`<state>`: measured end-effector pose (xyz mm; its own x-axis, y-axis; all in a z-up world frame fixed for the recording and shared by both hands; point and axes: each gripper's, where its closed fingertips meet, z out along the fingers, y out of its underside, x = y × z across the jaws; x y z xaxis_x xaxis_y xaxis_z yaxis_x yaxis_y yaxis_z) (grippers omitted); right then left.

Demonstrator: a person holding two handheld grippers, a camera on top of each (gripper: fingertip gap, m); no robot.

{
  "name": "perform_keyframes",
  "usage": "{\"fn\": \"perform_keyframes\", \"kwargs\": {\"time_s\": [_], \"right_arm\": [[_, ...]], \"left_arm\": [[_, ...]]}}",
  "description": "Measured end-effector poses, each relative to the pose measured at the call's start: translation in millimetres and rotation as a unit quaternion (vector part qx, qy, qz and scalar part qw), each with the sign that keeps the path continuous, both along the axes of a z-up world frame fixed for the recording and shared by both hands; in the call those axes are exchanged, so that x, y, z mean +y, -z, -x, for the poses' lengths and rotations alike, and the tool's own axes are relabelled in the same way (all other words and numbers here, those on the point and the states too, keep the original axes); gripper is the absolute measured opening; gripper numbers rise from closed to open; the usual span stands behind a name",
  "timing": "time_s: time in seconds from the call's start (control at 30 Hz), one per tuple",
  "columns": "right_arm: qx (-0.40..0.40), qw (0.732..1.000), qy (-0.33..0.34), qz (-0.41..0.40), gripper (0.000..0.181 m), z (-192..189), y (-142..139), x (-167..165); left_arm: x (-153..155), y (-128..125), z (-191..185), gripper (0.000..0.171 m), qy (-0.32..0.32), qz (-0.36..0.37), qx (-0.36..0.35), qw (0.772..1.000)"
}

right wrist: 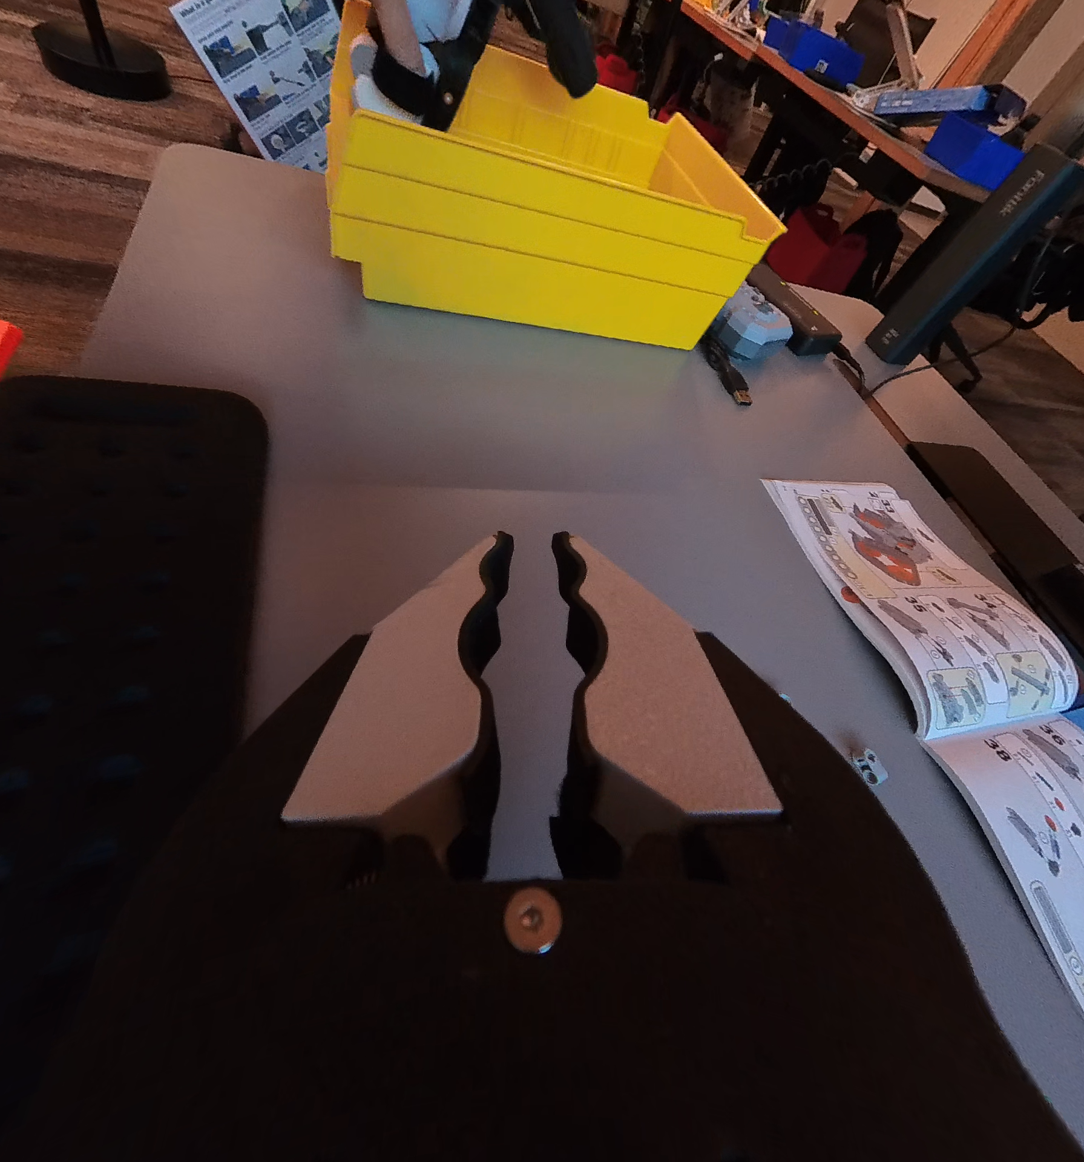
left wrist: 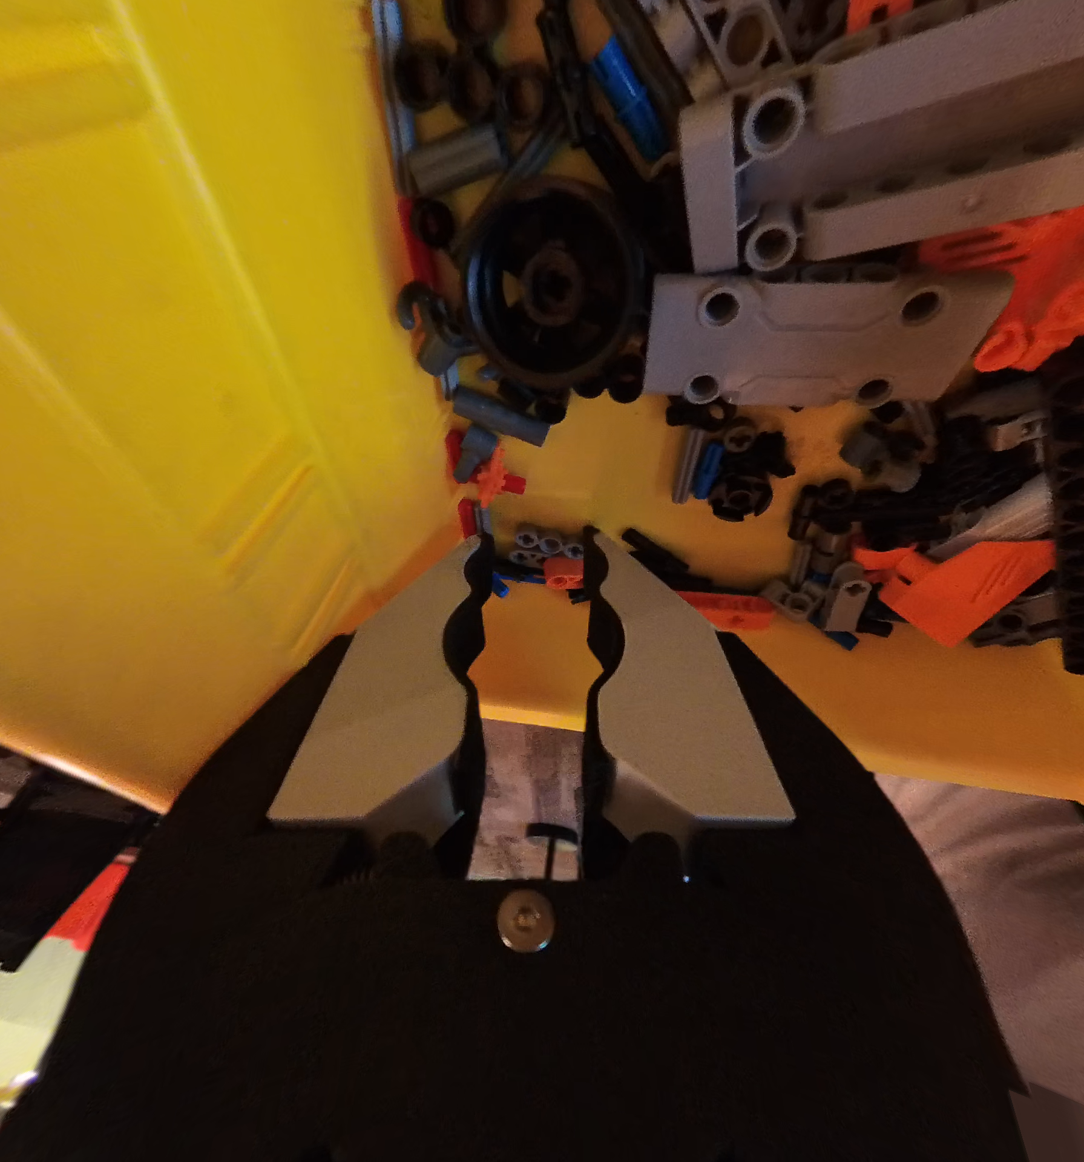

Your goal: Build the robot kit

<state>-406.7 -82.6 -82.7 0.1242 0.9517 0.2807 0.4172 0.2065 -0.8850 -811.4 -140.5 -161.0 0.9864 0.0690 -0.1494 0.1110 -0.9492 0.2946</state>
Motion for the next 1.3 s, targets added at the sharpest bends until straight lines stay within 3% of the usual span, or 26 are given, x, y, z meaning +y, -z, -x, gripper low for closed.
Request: {"fn": "perform_keyframes", "kwargs": {"time_s": [0.23,0.37,0.47,0.57,0.67,0.8,1.07,1.3], "right_arm": [[-0.006,1.000,-0.013,-0.015,0.014,-1,-2,-8],[-0.011,1.000,-0.013,-0.024,0.015,-2,-2,-9],[-0.016,0.999,-0.015,-0.029,0.015,-3,-1,-10],[-0.021,0.999,-0.017,-0.033,0.015,-4,0,-11],[-0.020,0.999,-0.024,-0.031,0.015,-4,-1,-15],[-0.023,0.999,-0.033,-0.033,0.015,-4,-1,-19],[-0.050,0.997,-0.044,-0.049,0.015,-3,7,-24],[-0.060,0.996,-0.048,-0.045,0.015,-3,13,-24]], "left_arm": [[3,-3,-17,0.020,-0.035,-0.014,-0.068,0.997],[9,-9,-3,0.037,-0.029,-0.035,-0.013,0.999],[7,-1,-10,0.057,-0.042,-0.026,-0.013,0.999],[9,0,-12,0.063,-0.047,-0.034,-0.002,0.998],[7,1,-15,0.068,-0.054,-0.033,-0.013,0.998],[0,5,-26,0.088,-0.073,-0.018,-0.060,0.995],[-9,6,-31,0.093,-0.028,-0.003,-0.056,0.998],[10,-2,-42,0.070,-0.002,-0.071,-0.083,0.994]]}}
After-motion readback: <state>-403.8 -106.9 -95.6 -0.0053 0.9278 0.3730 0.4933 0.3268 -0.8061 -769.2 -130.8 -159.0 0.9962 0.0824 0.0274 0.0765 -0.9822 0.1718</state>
